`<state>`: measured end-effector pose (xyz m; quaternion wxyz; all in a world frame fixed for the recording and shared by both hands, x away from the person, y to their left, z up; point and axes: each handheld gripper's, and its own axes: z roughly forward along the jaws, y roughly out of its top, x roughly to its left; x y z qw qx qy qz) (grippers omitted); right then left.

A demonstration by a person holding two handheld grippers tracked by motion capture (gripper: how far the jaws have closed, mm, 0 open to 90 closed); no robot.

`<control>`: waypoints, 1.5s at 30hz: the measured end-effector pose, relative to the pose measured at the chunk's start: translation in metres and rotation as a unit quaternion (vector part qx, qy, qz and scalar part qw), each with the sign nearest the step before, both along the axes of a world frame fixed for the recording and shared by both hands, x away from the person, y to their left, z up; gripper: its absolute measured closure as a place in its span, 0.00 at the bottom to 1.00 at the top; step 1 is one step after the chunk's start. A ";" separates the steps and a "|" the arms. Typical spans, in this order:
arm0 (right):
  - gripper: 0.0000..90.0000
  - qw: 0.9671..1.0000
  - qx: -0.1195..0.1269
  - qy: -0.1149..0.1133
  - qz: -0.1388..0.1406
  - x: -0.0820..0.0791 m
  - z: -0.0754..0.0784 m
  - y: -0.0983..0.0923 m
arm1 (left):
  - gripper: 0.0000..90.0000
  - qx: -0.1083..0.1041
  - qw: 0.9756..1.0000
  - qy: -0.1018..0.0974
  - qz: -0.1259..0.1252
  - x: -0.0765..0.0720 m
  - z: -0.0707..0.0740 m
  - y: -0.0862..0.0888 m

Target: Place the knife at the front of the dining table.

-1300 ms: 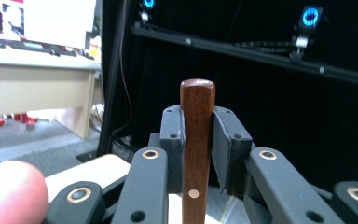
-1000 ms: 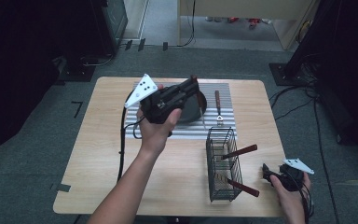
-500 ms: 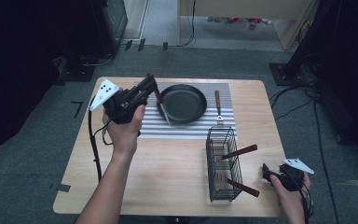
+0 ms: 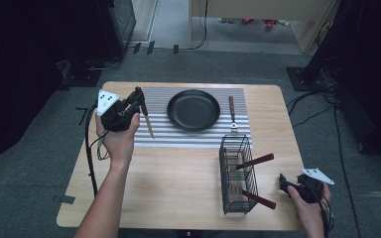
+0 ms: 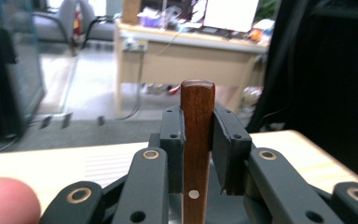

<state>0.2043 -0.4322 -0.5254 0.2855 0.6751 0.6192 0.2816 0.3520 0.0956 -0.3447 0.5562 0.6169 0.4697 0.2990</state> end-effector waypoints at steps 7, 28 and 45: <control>0.16 1.000 0.000 0.000 0.000 0.000 0.000 0.000 | 0.85 0.040 0.998 0.049 0.019 0.032 -0.017 -0.003; 0.15 1.000 0.001 0.001 -0.003 0.000 0.000 0.000 | 0.85 0.091 0.987 0.122 0.054 0.121 -0.057 -0.029; 0.15 1.000 0.001 0.001 -0.003 0.000 0.000 0.000 | 0.84 0.027 0.976 0.200 0.080 0.189 -0.115 -0.021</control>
